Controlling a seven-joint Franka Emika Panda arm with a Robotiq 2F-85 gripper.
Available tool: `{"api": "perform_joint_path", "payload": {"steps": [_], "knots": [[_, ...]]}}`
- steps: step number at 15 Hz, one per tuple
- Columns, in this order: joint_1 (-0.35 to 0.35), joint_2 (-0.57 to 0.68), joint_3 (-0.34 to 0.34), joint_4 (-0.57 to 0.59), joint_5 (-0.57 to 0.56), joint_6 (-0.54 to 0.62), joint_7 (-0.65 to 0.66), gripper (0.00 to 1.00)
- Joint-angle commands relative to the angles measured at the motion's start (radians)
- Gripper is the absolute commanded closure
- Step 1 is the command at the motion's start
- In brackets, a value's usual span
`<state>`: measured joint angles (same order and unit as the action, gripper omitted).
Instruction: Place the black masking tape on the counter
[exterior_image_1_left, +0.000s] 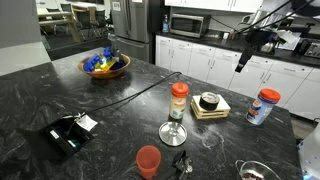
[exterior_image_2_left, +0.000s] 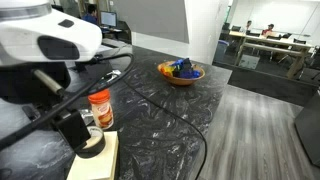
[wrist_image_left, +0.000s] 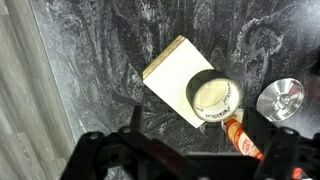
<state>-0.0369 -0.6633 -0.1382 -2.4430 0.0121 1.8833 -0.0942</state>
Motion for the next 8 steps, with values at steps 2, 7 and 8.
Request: {"api": "perform_joint_path", "payload": {"steps": [2, 7, 8], "knots": [[-0.008, 0.003, 0.015, -0.004, 0.002, 0.007, -0.009, 0.00], [0.047, 0.016, 0.057, -0.034, -0.007, 0.005, -0.074, 0.00], [0.065, 0.016, 0.063, -0.041, -0.006, 0.003, -0.099, 0.00]]}}
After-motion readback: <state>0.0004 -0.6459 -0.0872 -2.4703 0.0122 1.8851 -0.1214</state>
